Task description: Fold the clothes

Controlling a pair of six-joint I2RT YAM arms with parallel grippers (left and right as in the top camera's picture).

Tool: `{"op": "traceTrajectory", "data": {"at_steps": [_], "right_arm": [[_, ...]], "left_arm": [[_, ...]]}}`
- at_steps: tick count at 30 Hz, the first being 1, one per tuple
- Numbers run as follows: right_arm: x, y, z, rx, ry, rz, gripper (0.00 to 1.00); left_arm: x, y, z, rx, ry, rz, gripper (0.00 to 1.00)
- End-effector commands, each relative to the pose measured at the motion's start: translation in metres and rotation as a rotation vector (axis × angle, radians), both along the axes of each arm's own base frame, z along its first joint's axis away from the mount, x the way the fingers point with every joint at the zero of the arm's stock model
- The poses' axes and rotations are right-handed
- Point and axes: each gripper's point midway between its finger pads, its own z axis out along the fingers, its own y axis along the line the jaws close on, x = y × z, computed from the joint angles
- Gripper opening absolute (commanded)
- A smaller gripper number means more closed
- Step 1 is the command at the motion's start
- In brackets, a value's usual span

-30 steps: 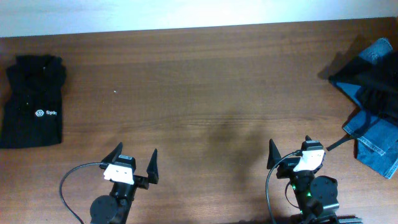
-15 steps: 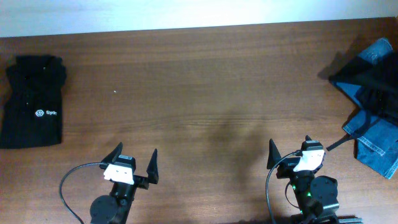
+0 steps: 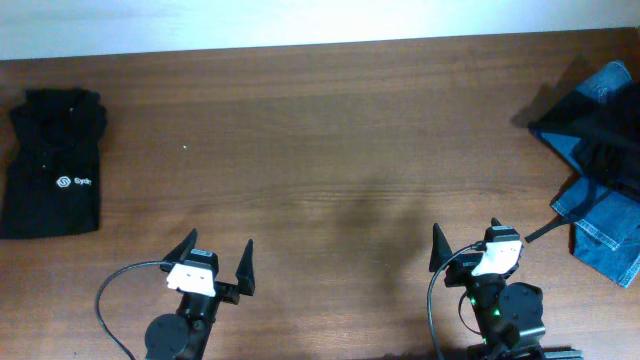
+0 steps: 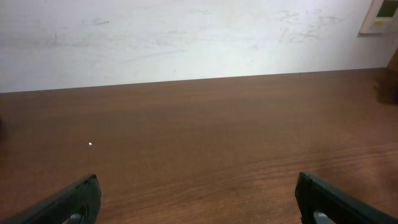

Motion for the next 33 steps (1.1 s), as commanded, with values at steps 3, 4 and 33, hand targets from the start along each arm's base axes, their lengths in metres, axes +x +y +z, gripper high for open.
{"op": "traceTrajectory", "data": {"at_steps": [3, 4, 33], "right_arm": [[0.001, 0.0, 0.004, 0.081, -0.019, -0.016, 0.99], [0.002, 0.0, 0.01, 0.172, -0.037, -0.031, 0.99], [0.039, -0.045, 0.095, 0.435, 0.094, -0.427, 0.99]], "left_arm": [[0.0, -0.001, -0.001, -0.016, -0.002, -0.007, 1.0], [0.0, -0.001, -0.001, -0.016, -0.002, -0.007, 0.99], [0.0, -0.001, -0.001, -0.015, -0.001, -0.007, 0.99]]}}
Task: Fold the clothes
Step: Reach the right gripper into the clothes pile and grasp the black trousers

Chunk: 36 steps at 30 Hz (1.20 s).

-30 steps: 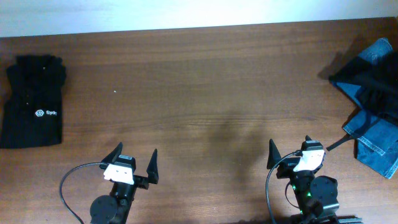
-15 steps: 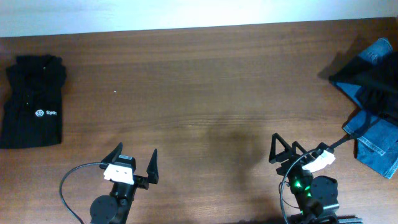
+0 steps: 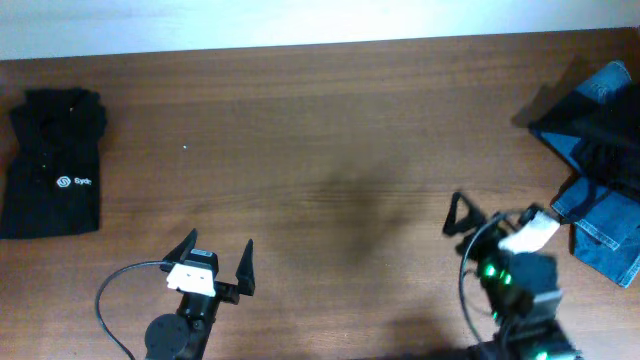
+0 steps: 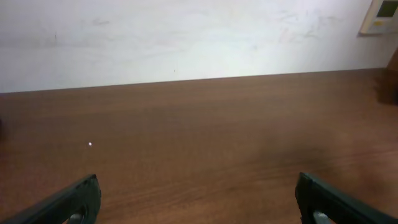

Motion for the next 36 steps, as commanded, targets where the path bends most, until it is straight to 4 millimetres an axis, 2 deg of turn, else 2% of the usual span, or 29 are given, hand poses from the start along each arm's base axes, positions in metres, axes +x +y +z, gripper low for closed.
{"op": "traceTrajectory", "data": {"at_steps": [1, 6, 9, 12, 18, 22, 27, 32, 36], "right_arm": [[0.017, -0.033, 0.034, -0.12, 0.058, -0.176, 0.99], [0.05, -0.059, 0.054, -0.149, 0.218, -0.259, 0.99], [0.065, -0.083, 0.052, -0.118, 0.307, -0.303, 0.99], [0.069, -0.119, 0.041, -0.074, 0.378, -0.365, 0.99], [0.049, -0.191, 0.011, 0.043, 0.457, -0.49, 0.99], [0.034, -0.225, -0.013, 0.124, 0.507, -0.54, 0.98], [0.024, -0.256, -0.049, 0.205, 0.572, -0.565, 0.99], [0.016, -0.274, -0.079, 0.269, 0.62, -0.566, 0.99], [0.026, -0.288, -0.087, 0.249, 0.58, -0.49, 1.0]], "left_arm": [[0.0, -0.001, -0.001, -0.016, -0.002, -0.007, 0.99], [0.0, -0.001, -0.001, -0.016, -0.002, -0.007, 0.99], [0.0, -0.001, -0.001, -0.016, -0.002, -0.007, 1.0], [0.0, -0.001, -0.001, -0.016, -0.002, -0.007, 0.99], [0.0, -0.001, -0.001, -0.016, -0.002, -0.007, 0.99], [0.0, -0.001, -0.001, -0.016, -0.002, -0.007, 0.99], [0.0, -0.001, -0.001, -0.016, -0.002, -0.007, 0.99], [0.0, -0.001, -0.001, -0.016, -0.002, -0.007, 0.99], [0.0, -0.001, -0.001, -0.016, -0.002, -0.007, 0.99]]}}
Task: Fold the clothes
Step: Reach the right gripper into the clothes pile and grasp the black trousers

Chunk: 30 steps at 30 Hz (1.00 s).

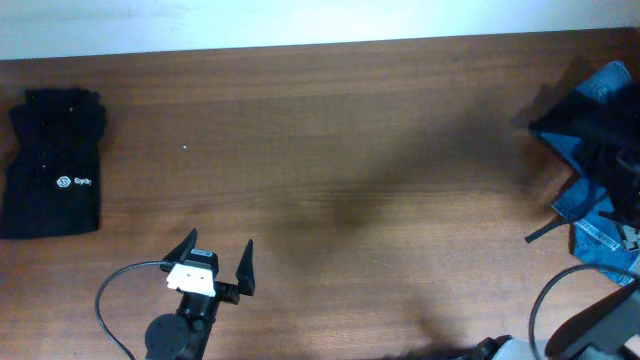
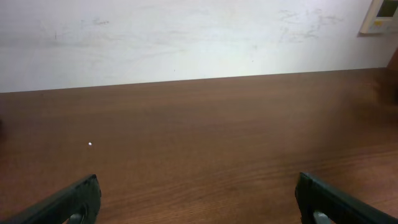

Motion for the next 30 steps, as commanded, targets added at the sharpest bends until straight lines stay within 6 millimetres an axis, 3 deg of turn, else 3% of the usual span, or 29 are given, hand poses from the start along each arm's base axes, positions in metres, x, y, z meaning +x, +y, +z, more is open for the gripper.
{"op": "traceTrajectory", "data": {"at_steps": [1, 9, 19, 30], "right_arm": [[0.015, -0.008, 0.005, -0.017, -0.067, 0.104, 1.0], [0.033, -0.024, 0.011, -0.112, -0.121, 0.188, 1.0], [0.049, -0.04, -0.028, -0.093, -0.124, 0.196, 1.0], [0.074, -0.063, -0.03, -0.187, -0.209, 0.212, 0.98]], "left_arm": [[0.0, -0.001, -0.001, -0.015, -0.001, -0.007, 0.99], [0.0, -0.001, -0.001, -0.015, -0.001, -0.007, 0.99], [0.0, -0.001, -0.001, -0.015, -0.001, -0.007, 0.99], [0.0, -0.001, -0.001, -0.015, -0.001, -0.007, 0.99]]}}
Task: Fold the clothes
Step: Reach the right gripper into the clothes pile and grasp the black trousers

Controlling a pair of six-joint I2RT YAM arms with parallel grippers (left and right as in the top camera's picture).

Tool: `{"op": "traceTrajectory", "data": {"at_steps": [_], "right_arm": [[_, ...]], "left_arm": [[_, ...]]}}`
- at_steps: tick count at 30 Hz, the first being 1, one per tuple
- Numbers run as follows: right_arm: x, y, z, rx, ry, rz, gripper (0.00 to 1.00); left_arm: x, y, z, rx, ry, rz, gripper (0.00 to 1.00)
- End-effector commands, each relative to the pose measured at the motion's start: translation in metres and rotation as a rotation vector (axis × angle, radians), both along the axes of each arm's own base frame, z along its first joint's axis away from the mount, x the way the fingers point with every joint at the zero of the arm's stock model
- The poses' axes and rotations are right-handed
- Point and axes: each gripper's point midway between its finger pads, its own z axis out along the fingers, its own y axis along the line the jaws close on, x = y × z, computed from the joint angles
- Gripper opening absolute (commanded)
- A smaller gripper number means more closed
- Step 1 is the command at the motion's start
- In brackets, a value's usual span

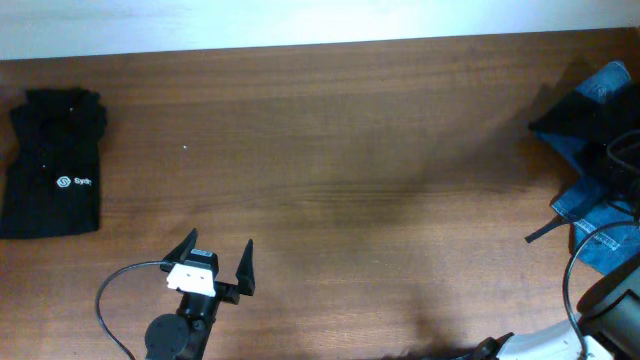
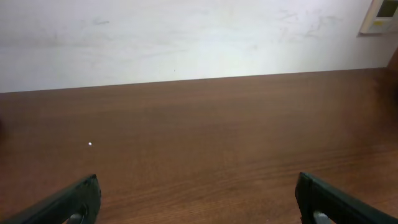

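A crumpled blue denim garment (image 1: 598, 92) lies at the table's right edge. A folded black shirt with a white logo (image 1: 52, 165) lies at the far left. My left gripper (image 1: 215, 256) rests open near the front edge with only bare wood between its fingers (image 2: 84, 198). My right arm (image 1: 612, 300) reaches over the denim at the right edge of the overhead view. Its gripper is mostly cut off there, so its jaws cannot be read.
The brown wooden table (image 1: 330, 150) runs to a white wall at the back. A black cable (image 1: 108, 305) loops beside the left arm's base. A dark strap (image 1: 545, 232) trails from the denim toward the front.
My right arm has stayed over the denim at the right edge, shifted only slightly. The left gripper has not moved, and the black shirt lies as before.
My right gripper first stood open near the front right, away from the denim. Then it was closer to the denim's front edge. A second ago it was over the denim at the frame's edge, and it is still there. The left gripper stayed open throughout.
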Motion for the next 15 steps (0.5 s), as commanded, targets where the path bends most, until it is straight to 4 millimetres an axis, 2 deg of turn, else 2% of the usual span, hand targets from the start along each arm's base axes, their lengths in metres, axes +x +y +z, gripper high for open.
{"op": "traceTrajectory", "data": {"at_steps": [1, 4, 6, 9, 10, 12, 15], "right_arm": [[0.007, -0.005, -0.005, -0.004, -0.014, 0.019, 0.96], [0.013, -0.008, -0.003, -0.021, -0.04, 0.031, 0.83], [0.016, -0.012, 0.003, -0.045, -0.059, 0.03, 0.66], [0.02, -0.016, 0.01, -0.071, -0.085, 0.027, 0.17], [0.02, -0.017, 0.011, -0.07, -0.092, 0.024, 0.05], [0.021, -0.016, 0.012, -0.054, -0.105, 0.019, 0.04], [0.033, -0.003, 0.022, -0.019, -0.168, 0.104, 0.04]], "left_arm": [[0.0, -0.001, -0.001, -0.015, -0.001, -0.007, 0.99], [0.0, -0.001, -0.001, -0.016, -0.002, -0.007, 0.99], [0.0, -0.001, -0.001, -0.016, -0.002, -0.007, 0.99], [0.0, -0.001, -0.001, -0.015, -0.001, -0.007, 0.99], [0.0, -0.001, -0.001, -0.015, -0.001, -0.007, 0.99], [0.0, -0.001, -0.001, -0.016, -0.002, -0.007, 0.99], [0.0, -0.001, -0.001, -0.015, -0.001, -0.007, 0.99]]}}
